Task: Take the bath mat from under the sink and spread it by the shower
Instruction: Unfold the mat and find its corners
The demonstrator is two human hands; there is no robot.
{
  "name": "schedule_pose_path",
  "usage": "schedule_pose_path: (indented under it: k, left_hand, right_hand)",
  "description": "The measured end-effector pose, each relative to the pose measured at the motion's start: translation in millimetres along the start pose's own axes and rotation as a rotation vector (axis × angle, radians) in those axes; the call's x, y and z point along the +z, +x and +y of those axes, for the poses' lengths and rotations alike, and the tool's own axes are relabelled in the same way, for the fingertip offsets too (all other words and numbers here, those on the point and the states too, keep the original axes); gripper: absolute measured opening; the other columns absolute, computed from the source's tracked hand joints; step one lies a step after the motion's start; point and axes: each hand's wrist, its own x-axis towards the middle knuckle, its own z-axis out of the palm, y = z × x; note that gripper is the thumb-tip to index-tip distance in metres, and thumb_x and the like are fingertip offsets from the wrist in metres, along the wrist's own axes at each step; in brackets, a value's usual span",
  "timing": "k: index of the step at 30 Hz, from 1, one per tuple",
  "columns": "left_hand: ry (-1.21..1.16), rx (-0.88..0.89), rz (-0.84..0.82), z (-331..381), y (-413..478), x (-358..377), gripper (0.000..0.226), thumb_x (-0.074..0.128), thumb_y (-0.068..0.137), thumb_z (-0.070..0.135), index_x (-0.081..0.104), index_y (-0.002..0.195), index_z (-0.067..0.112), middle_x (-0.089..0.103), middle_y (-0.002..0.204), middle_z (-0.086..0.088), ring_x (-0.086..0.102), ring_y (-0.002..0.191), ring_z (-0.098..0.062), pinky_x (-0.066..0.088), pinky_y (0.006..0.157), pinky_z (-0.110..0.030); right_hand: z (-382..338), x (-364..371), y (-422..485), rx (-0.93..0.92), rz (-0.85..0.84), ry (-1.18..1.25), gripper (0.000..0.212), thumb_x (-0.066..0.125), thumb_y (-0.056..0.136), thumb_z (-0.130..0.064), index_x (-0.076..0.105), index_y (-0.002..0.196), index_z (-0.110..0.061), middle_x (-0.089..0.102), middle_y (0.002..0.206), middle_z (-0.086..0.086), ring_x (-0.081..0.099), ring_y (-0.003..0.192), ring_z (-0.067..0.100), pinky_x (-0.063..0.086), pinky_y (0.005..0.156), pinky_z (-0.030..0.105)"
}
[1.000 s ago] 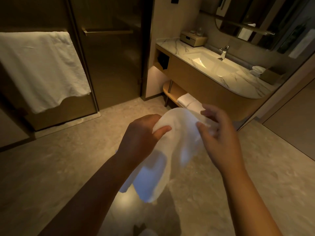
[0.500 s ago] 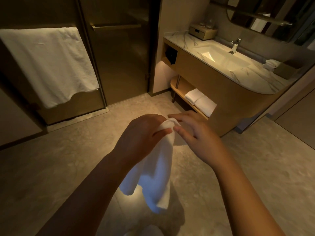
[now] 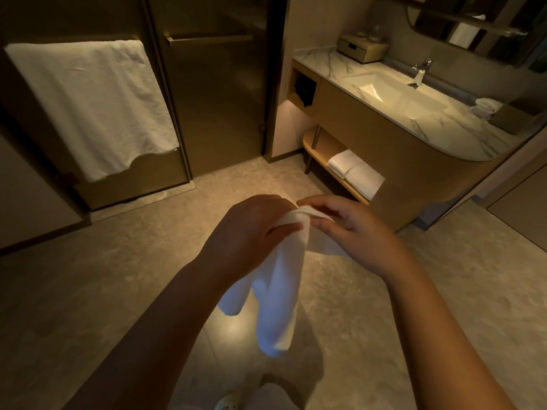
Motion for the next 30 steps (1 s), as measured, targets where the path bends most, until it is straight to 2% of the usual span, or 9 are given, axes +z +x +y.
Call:
schedule_pose_path:
  k: [6, 9, 11, 14, 16, 19, 21, 26, 30]
  left_hand:
    - [0.004, 0.0, 0.047, -6, 0, 0, 0.018, 0.058, 0.085, 0.027, 0.066, 0.096, 0.014, 0.063, 0.086, 0.005, 0.04, 0.08, 0.006, 0.028, 0.079, 0.001]
    - [-0.074, -0.041, 0.099, -14, -1, -3, 0.011, 0.062, 0.086, 0.023, 0.064, 0.096, 0.024, 0.059, 0.085, 0.022, 0.049, 0.081, 0.01, 0.033, 0.076, -0.002]
    - [-0.109, -0.068, 0.107, -18, -3, -4, 0.014, 0.062, 0.085, 0.024, 0.063, 0.098, 0.028, 0.056, 0.086, 0.029, 0.051, 0.086, 0.014, 0.035, 0.075, -0.003]
    - [-0.118, -0.142, 0.081, -22, -5, -4, 0.018, 0.06, 0.083, 0.029, 0.064, 0.101, 0.03, 0.06, 0.09, 0.024, 0.053, 0.084, 0.009, 0.037, 0.069, -0.006]
    - [-0.12, -0.175, 0.063, -24, -6, -2, 0.017, 0.061, 0.082, 0.031, 0.065, 0.099, 0.028, 0.064, 0.089, 0.018, 0.054, 0.081, 0.003, 0.036, 0.065, -0.007]
    - [-0.109, -0.187, 0.027, -23, -6, 3, 0.011, 0.064, 0.083, 0.026, 0.065, 0.094, 0.025, 0.063, 0.084, 0.015, 0.054, 0.078, 0.0, 0.035, 0.064, -0.006]
    - [-0.1, -0.195, 0.005, -23, -5, 5, 0.011, 0.065, 0.081, 0.021, 0.065, 0.092, 0.024, 0.063, 0.082, 0.014, 0.054, 0.078, -0.001, 0.035, 0.064, -0.007]
    - [-0.074, -0.209, -0.041, -21, -5, 7, 0.006, 0.065, 0.078, 0.022, 0.064, 0.084, 0.023, 0.063, 0.076, 0.008, 0.053, 0.074, -0.003, 0.036, 0.06, -0.01]
    - [-0.053, -0.235, -0.071, -19, -7, 3, 0.004, 0.063, 0.08, 0.028, 0.064, 0.085, 0.027, 0.062, 0.072, 0.009, 0.055, 0.067, -0.003, 0.032, 0.054, -0.013]
  right_hand:
    - [-1, 3, 0, -0.02, 0.169, -0.04, 0.019, 0.052, 0.092, -0.025, 0.065, 0.103, -0.034, 0.062, 0.099, -0.021, 0.055, 0.095, -0.004, 0.045, 0.079, 0.025]
    - [-6, -1, -2, -0.061, 0.21, -0.06, 0.019, 0.051, 0.092, -0.027, 0.065, 0.103, -0.032, 0.061, 0.098, -0.022, 0.054, 0.093, -0.005, 0.04, 0.073, 0.018]
    - [-10, -3, -5, -0.09, 0.247, -0.087, 0.02, 0.051, 0.091, -0.024, 0.064, 0.102, -0.033, 0.06, 0.097, -0.023, 0.053, 0.092, -0.007, 0.038, 0.072, 0.011]
    - [-18, -10, -9, -0.105, 0.351, -0.027, 0.022, 0.05, 0.088, -0.022, 0.061, 0.097, -0.039, 0.06, 0.095, -0.026, 0.054, 0.09, -0.007, 0.038, 0.069, 0.005]
    - [-21, -16, -12, -0.108, 0.406, 0.017, 0.023, 0.051, 0.088, -0.022, 0.06, 0.094, -0.042, 0.061, 0.094, -0.025, 0.056, 0.089, -0.004, 0.039, 0.067, 0.008]
    - [-23, -21, -18, -0.132, 0.454, -0.013, 0.022, 0.051, 0.091, -0.017, 0.062, 0.101, -0.033, 0.061, 0.097, -0.02, 0.055, 0.089, -0.002, 0.041, 0.068, 0.014]
    - [-22, -25, -21, -0.123, 0.5, -0.016, 0.026, 0.052, 0.093, -0.012, 0.061, 0.103, -0.034, 0.06, 0.097, -0.023, 0.054, 0.09, -0.003, 0.042, 0.069, 0.018]
    - [-14, -31, -29, -0.106, 0.613, -0.045, 0.027, 0.052, 0.092, -0.012, 0.062, 0.102, -0.034, 0.059, 0.095, -0.028, 0.053, 0.089, -0.008, 0.036, 0.066, 0.002]
    - [-4, -39, -38, -0.068, 0.716, -0.053, 0.021, 0.05, 0.093, -0.019, 0.06, 0.104, -0.034, 0.057, 0.097, -0.028, 0.051, 0.089, -0.011, 0.037, 0.065, 0.002]
